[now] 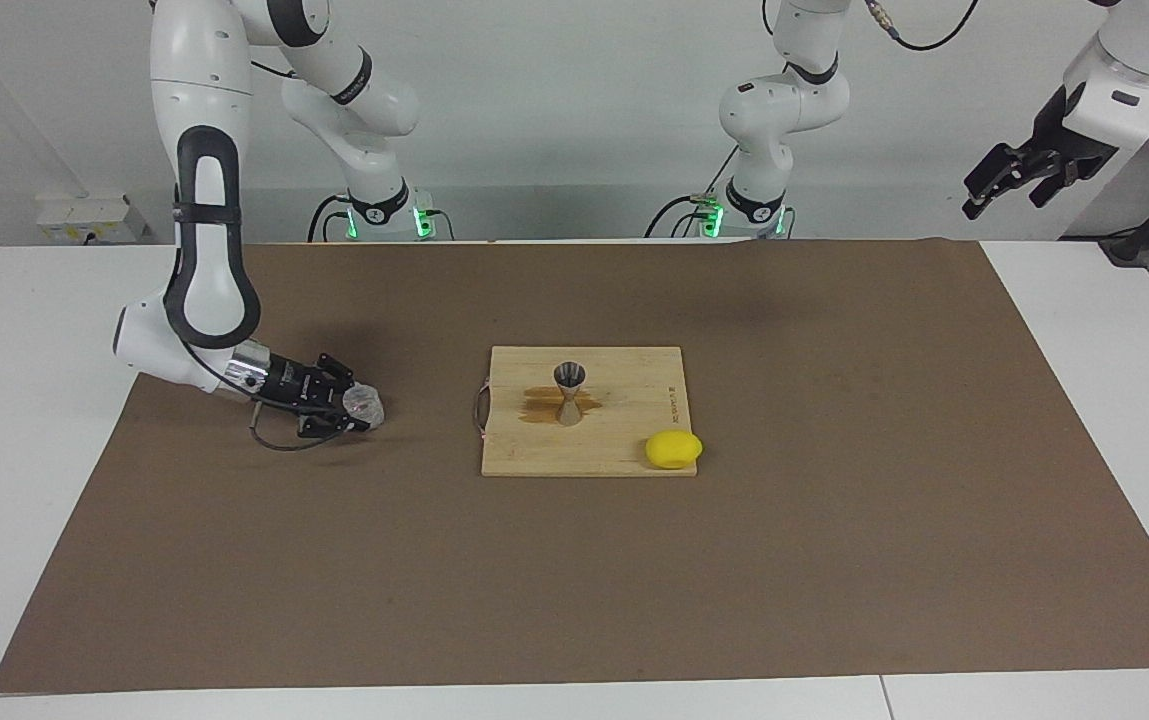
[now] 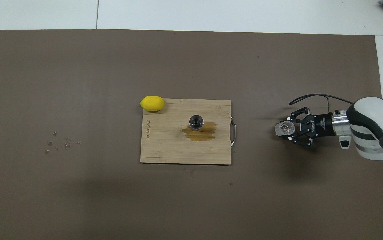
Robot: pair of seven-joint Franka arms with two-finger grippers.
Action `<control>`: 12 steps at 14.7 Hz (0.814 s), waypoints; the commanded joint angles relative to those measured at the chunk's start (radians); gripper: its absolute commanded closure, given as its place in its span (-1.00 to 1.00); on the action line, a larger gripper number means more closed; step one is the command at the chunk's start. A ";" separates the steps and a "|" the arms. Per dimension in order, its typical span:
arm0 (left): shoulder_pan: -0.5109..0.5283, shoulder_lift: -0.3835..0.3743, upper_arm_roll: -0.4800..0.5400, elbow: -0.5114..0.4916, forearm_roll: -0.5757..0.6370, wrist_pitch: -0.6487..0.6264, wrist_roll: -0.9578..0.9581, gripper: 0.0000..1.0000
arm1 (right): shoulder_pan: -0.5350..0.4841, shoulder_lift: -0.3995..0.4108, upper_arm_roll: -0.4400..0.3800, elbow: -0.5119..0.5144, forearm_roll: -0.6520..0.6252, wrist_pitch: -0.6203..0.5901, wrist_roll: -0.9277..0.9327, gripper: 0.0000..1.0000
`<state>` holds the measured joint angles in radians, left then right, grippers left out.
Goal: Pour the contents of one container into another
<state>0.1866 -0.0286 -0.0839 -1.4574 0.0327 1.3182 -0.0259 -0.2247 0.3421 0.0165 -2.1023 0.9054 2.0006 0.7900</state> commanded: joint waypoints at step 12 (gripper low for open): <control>-0.125 0.023 0.045 -0.129 0.026 0.279 -0.014 -1.00 | 0.316 -0.120 0.000 0.165 -0.158 0.072 0.528 1.00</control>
<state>0.1012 -0.0252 -0.0774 -1.6030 0.0373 1.5929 -0.0370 0.0444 0.2060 0.0185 -2.0049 0.8214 2.0647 1.2040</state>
